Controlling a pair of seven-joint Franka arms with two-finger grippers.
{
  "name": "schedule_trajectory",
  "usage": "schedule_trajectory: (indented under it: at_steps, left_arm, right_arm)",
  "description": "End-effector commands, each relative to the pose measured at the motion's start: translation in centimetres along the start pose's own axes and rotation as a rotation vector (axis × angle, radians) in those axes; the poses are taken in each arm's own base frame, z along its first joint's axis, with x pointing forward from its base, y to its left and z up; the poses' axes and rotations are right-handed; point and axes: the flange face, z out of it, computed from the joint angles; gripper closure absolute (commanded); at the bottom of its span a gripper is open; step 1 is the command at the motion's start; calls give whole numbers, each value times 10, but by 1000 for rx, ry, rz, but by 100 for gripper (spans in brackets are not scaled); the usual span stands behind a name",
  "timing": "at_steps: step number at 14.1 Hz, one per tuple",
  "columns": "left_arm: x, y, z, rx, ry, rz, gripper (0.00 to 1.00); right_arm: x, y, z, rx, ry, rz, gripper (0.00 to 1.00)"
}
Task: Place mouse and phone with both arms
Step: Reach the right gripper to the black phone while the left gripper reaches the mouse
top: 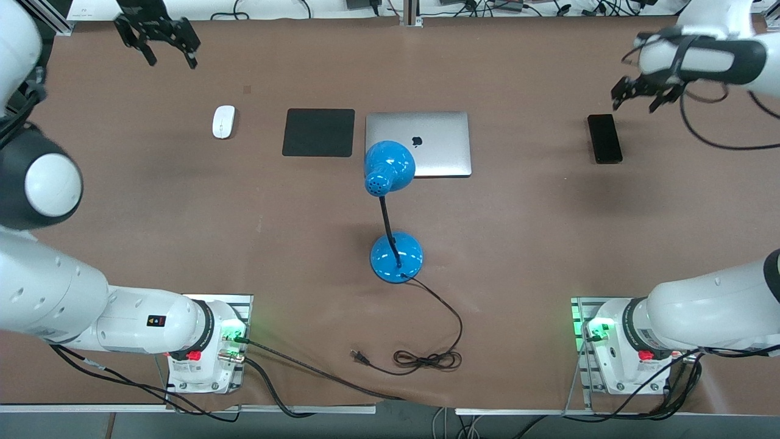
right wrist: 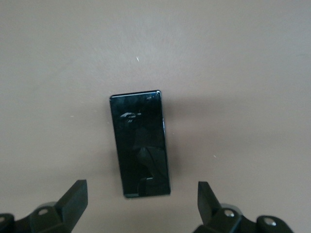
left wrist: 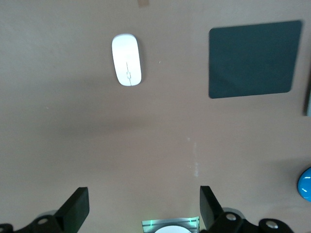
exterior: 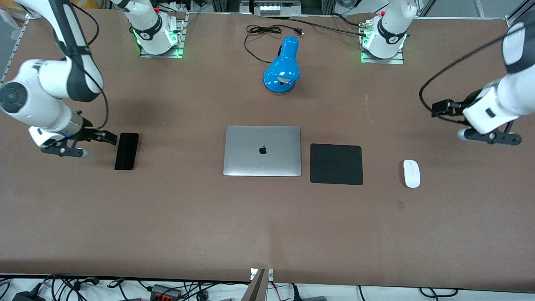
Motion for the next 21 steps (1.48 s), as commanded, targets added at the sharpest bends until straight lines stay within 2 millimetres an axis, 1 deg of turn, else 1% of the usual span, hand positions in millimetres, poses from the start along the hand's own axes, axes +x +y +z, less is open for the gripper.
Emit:
schedule_trajectory:
  at_steps: [1,3,4,5,7,8,9,11,12,13,15,16,17,19,20,21]
  left_arm:
    - [60,-5,62,22,-42,-4,0]
    - [93,-11,107,31,45,-9,0]
    - [105,-19,130,36,98,-17,0]
    - [113,-28,150,38,139,-28,0]
    - [116,-35,194,44,217,-33,0]
    - [114,-36,210,48,265,-31,0]
    - [111,-37,226,55,321,-24,0]
    - [101,-45,252,60,376,-31,0]
    - [99,-45,262,63,398,-30,0]
    - [100,-45,266,66,428,-31,0]
    - [100,-45,280,65,415,-30,0]
    - [98,-47,282,63,412,-35,0]
    - [99,-47,281,64,421,-35,2]
    - [98,-49,290,62,405,-40,32]
    - [98,-52,291,61,404,-45,45]
    - [98,-53,288,61,408,-47,52]
  right_arm:
    - [-4,5,43,7,22,-18,0]
    - [-9,4,65,10,47,-19,0]
    - [-9,4,71,12,51,-20,0]
    - [-8,3,75,13,56,-19,0]
    - [-8,3,85,14,64,-19,0]
    - [-9,2,91,14,53,-20,0]
    - [-10,-2,100,14,49,-31,0]
    - [-11,-4,108,15,47,-44,0]
    - [-11,-5,110,15,46,-50,0]
    - [-11,-5,110,14,44,-76,0]
    - [-12,-4,112,13,42,-130,0]
    - [-12,-3,113,13,40,-154,0]
    - [-12,-2,113,12,40,-167,0]
    - [-12,-4,113,13,37,-176,0]
    - [-13,-2,114,12,36,-174,0]
    - [-14,-3,117,13,30,-176,0]
